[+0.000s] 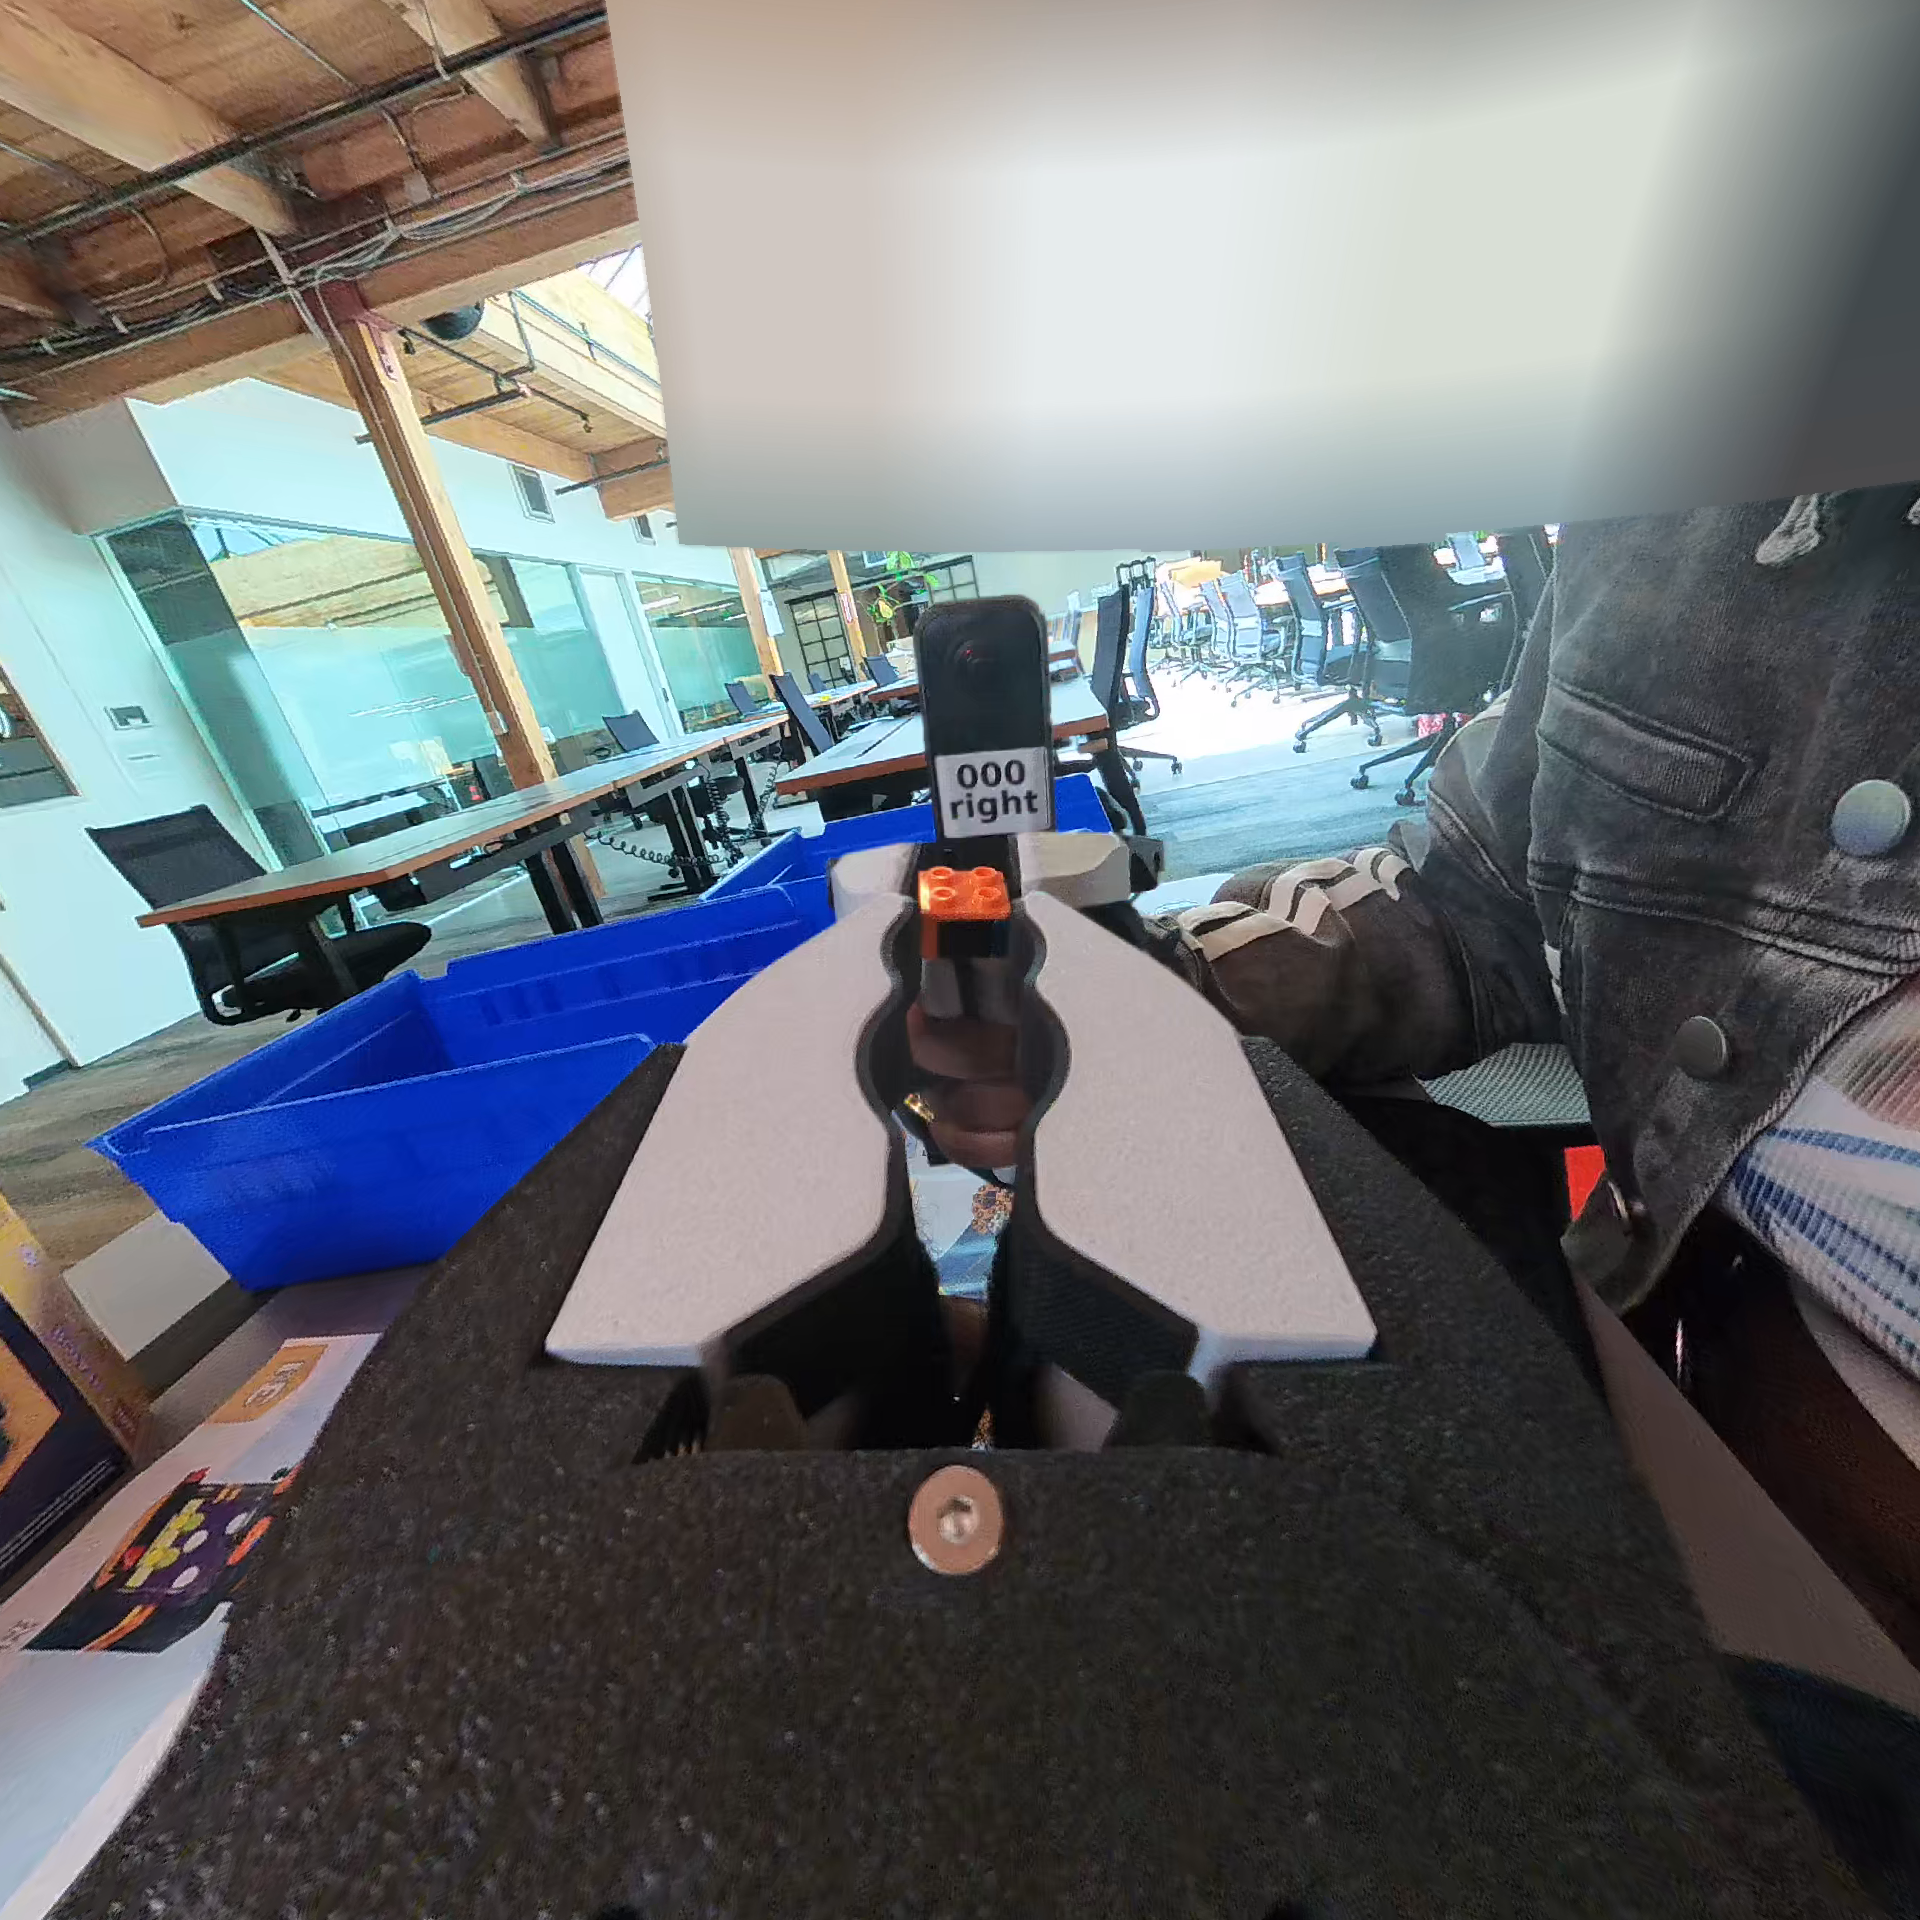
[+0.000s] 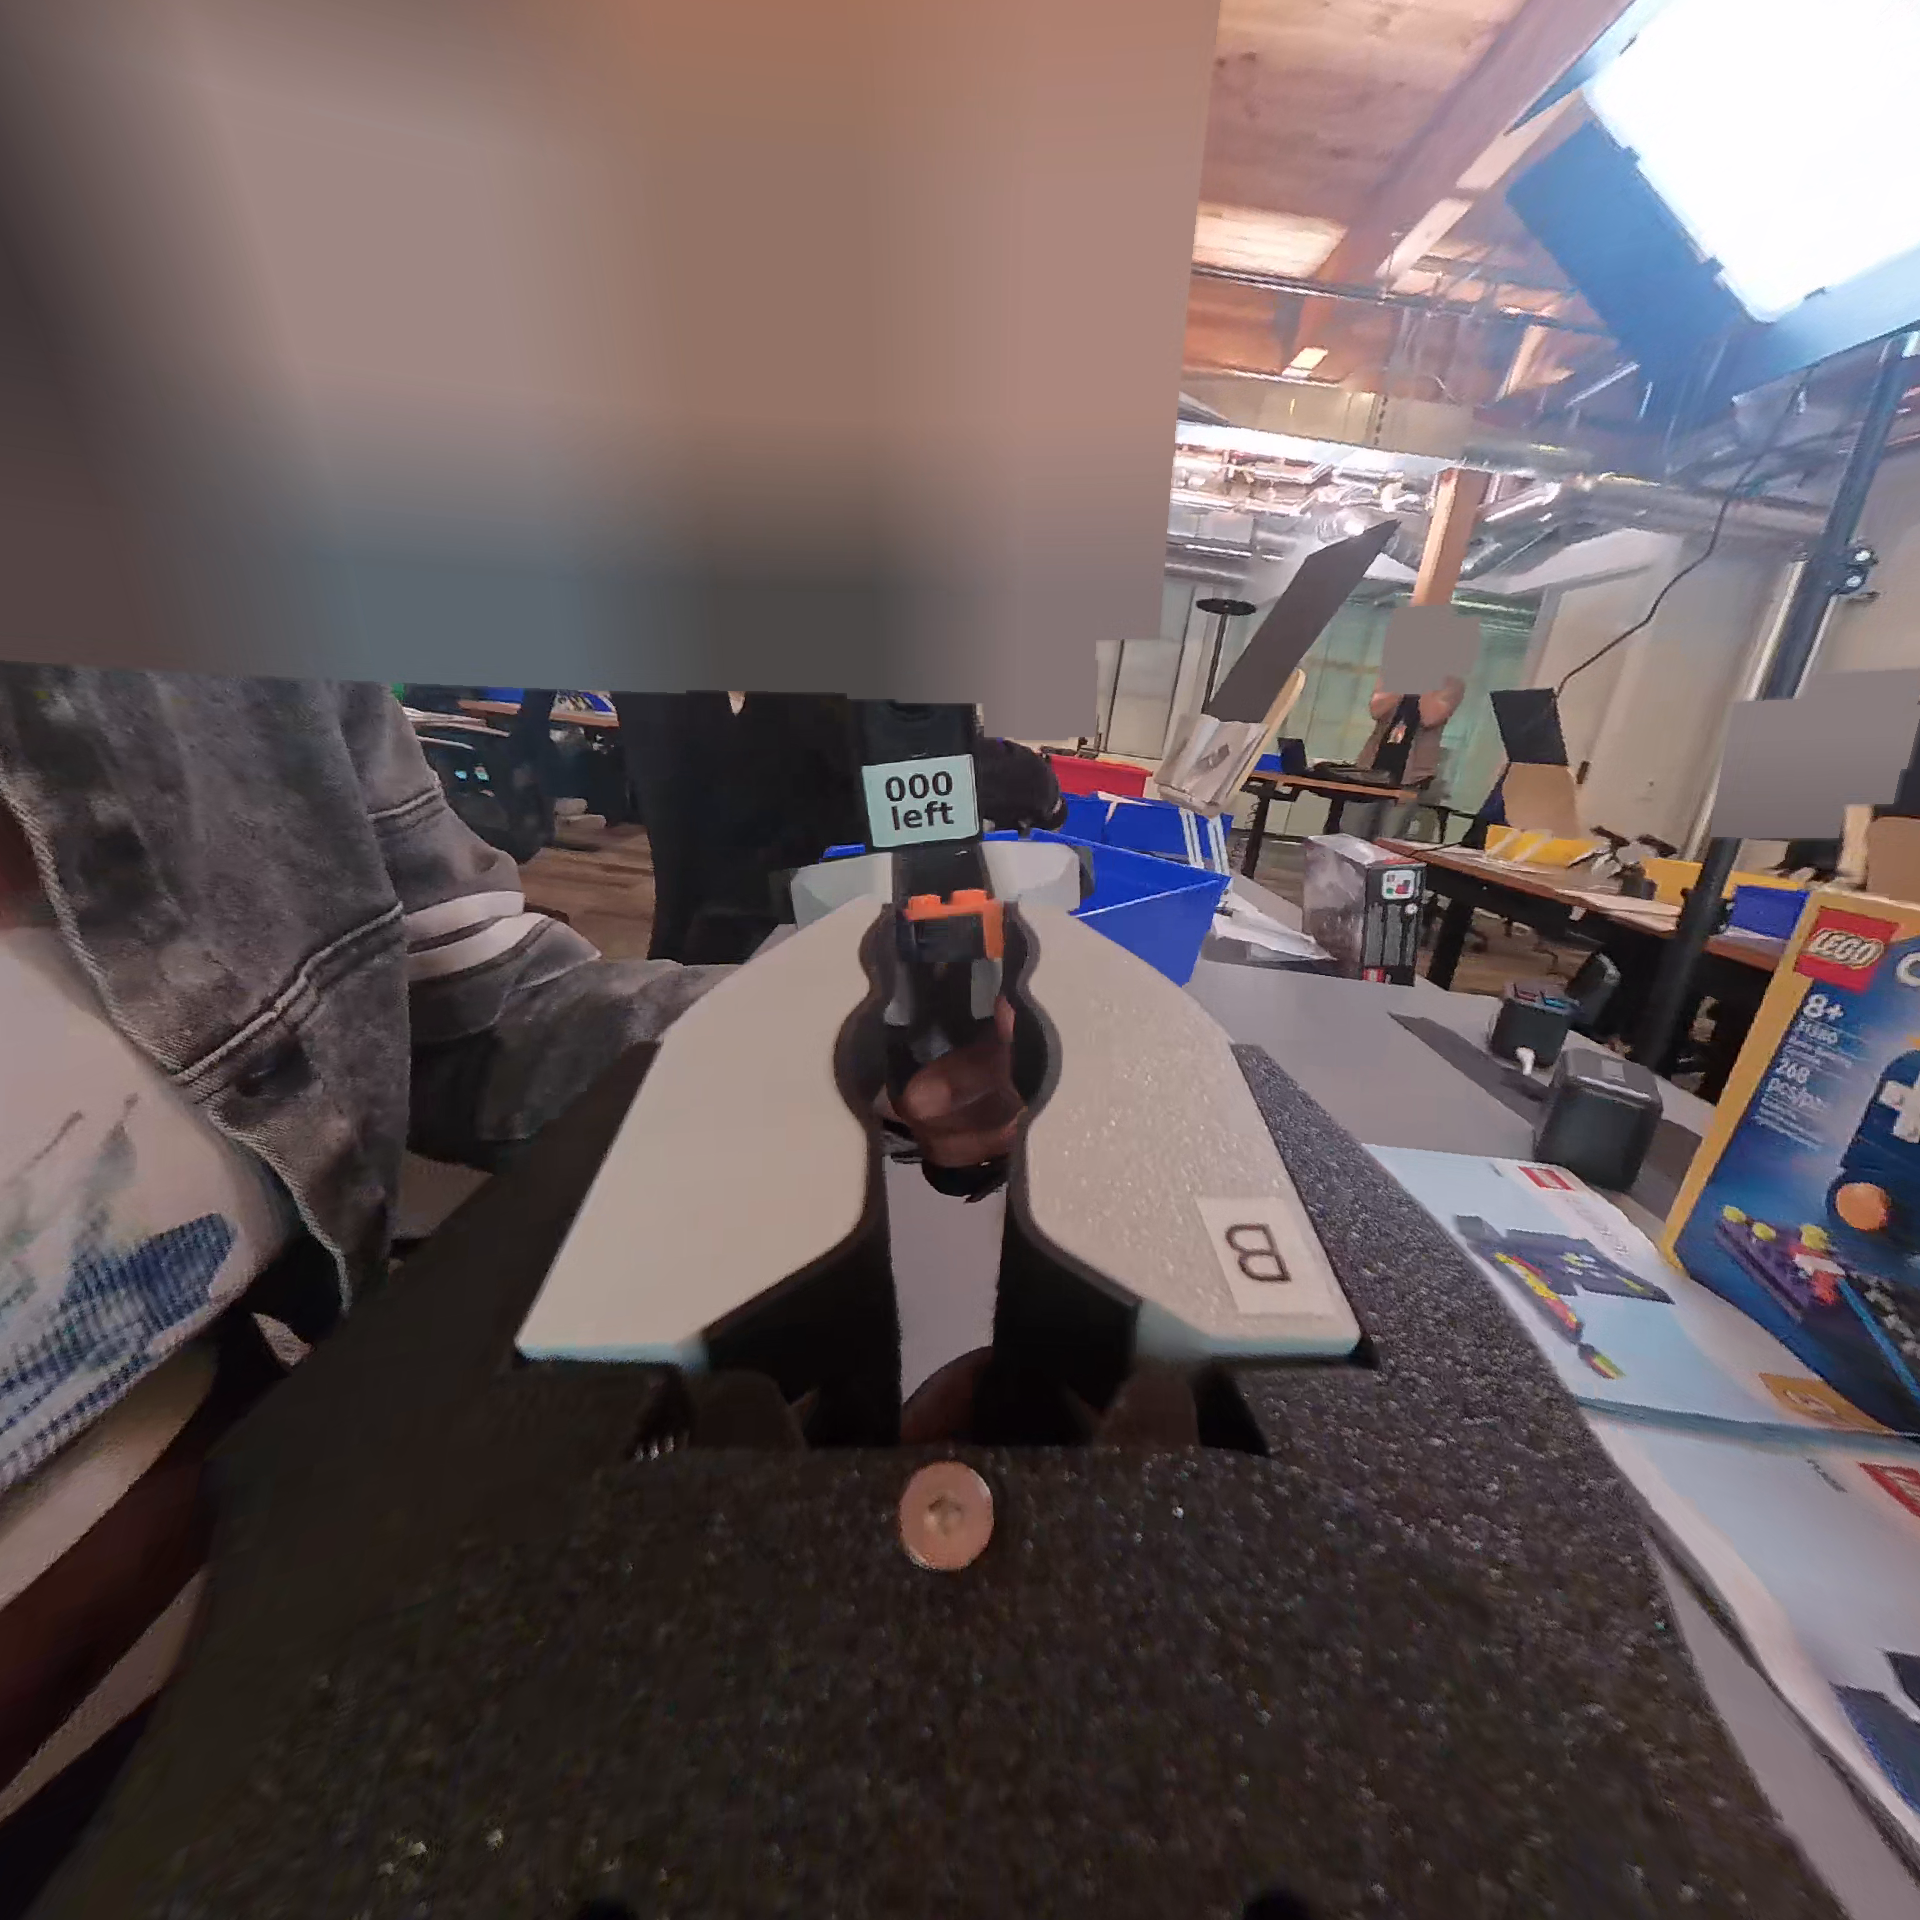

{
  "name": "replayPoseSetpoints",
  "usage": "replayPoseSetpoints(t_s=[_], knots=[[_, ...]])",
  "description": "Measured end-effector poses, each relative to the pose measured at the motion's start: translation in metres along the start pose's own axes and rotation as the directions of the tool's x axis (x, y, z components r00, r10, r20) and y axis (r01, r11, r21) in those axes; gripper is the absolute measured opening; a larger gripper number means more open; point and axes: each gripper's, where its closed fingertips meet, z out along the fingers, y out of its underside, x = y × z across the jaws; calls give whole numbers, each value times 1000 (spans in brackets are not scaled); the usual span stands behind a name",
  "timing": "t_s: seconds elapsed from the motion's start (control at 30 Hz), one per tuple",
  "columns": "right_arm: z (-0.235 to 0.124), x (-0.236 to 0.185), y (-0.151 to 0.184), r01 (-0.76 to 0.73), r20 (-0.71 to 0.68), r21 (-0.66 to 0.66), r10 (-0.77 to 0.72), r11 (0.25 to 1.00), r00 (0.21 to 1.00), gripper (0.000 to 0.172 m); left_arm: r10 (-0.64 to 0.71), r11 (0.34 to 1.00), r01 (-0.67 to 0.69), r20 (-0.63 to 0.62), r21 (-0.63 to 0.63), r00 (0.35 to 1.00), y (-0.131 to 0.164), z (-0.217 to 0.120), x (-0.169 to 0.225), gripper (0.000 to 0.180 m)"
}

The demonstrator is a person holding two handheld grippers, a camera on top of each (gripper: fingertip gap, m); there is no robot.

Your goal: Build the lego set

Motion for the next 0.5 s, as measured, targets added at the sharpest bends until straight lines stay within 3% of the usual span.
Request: replayPoseSetpoints(t_s=[0.5], knots=[[-3,6,8,-32,2,-15,32,999,999,18,-113,994,113,-2,5,994,7,0,-6,15]])
